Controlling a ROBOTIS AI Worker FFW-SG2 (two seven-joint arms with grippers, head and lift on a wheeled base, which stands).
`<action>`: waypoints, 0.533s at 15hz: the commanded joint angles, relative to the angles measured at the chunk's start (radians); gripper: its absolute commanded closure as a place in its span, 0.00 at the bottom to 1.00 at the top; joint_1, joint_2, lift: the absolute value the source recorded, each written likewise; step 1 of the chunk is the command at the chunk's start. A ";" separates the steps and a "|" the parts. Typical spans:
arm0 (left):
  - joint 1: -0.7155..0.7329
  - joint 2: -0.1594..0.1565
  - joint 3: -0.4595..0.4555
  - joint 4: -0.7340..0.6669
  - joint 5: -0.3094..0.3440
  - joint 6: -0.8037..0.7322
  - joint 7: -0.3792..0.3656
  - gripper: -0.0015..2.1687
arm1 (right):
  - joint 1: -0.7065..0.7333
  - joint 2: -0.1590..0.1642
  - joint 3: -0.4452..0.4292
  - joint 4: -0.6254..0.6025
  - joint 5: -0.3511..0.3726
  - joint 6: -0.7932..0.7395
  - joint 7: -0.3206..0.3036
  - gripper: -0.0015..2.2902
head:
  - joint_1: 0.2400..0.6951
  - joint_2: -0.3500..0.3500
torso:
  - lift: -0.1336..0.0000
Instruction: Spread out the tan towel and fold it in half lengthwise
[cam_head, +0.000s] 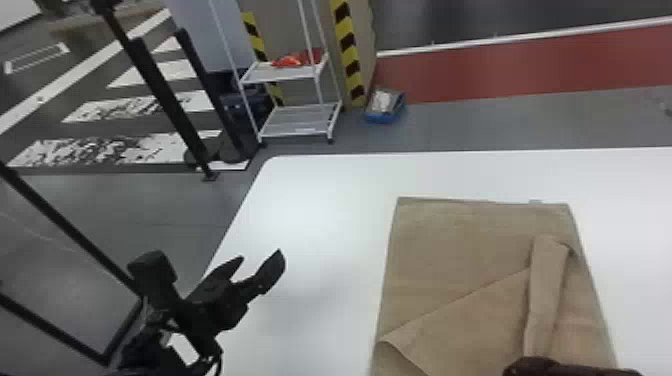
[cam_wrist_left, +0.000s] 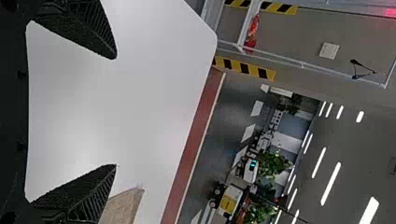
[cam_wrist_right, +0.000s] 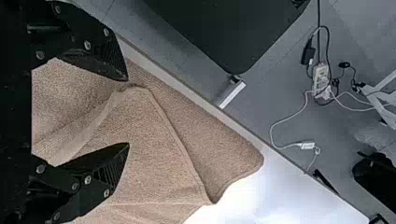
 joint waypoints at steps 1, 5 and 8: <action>-0.001 0.000 0.000 0.000 -0.001 0.001 0.000 0.02 | -0.017 -0.007 0.002 0.012 0.006 0.024 0.008 0.22 | 1.00 1.00 | 0.11; 0.000 0.000 0.000 0.003 -0.001 0.001 0.000 0.02 | -0.026 -0.009 0.015 0.016 0.009 0.055 0.008 0.34 | 1.00 1.00 | 0.11; -0.001 0.000 0.002 0.005 -0.001 0.001 0.000 0.02 | -0.030 -0.015 0.013 0.012 0.003 0.067 0.008 0.77 | 1.00 1.00 | 0.11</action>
